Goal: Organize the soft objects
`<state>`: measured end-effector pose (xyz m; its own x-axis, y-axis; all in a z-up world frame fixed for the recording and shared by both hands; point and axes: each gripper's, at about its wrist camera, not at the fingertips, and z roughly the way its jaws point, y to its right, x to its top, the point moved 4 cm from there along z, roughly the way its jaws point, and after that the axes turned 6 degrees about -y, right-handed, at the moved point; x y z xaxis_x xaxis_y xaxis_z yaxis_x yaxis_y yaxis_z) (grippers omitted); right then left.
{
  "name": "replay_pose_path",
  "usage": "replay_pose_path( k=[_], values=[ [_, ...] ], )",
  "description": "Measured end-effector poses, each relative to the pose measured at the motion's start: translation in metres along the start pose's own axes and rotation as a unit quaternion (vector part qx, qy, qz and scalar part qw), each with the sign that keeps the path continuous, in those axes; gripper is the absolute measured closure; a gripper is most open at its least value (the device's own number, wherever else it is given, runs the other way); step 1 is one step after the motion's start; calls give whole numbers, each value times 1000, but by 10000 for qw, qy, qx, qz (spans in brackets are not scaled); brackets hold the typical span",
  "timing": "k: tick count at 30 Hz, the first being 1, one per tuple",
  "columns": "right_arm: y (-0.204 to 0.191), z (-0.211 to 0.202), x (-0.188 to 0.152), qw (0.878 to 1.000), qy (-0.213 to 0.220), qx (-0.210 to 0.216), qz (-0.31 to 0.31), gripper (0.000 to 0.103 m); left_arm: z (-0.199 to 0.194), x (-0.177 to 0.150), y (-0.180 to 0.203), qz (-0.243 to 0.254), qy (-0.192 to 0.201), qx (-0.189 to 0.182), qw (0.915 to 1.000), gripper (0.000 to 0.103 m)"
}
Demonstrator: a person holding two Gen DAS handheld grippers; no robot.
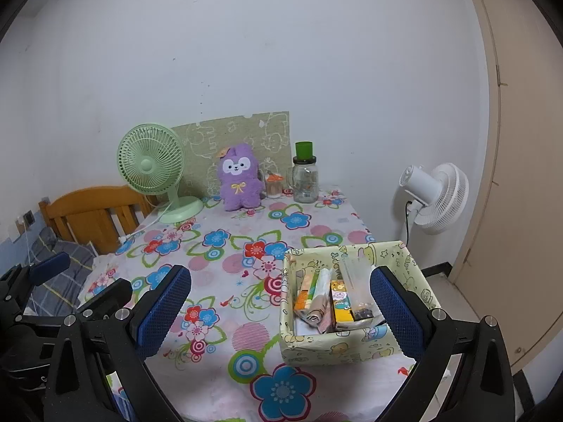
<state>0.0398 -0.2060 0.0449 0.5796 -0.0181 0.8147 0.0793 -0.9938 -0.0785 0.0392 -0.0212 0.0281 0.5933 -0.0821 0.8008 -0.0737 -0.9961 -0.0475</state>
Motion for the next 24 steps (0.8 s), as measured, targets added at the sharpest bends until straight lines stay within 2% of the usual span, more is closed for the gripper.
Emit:
replay_pose_path(
  k=[24],
  values=[
    [2,1,3,10000,34,17,23,0,-1,1,-1,-24,6,5,10000,0]
  ],
)
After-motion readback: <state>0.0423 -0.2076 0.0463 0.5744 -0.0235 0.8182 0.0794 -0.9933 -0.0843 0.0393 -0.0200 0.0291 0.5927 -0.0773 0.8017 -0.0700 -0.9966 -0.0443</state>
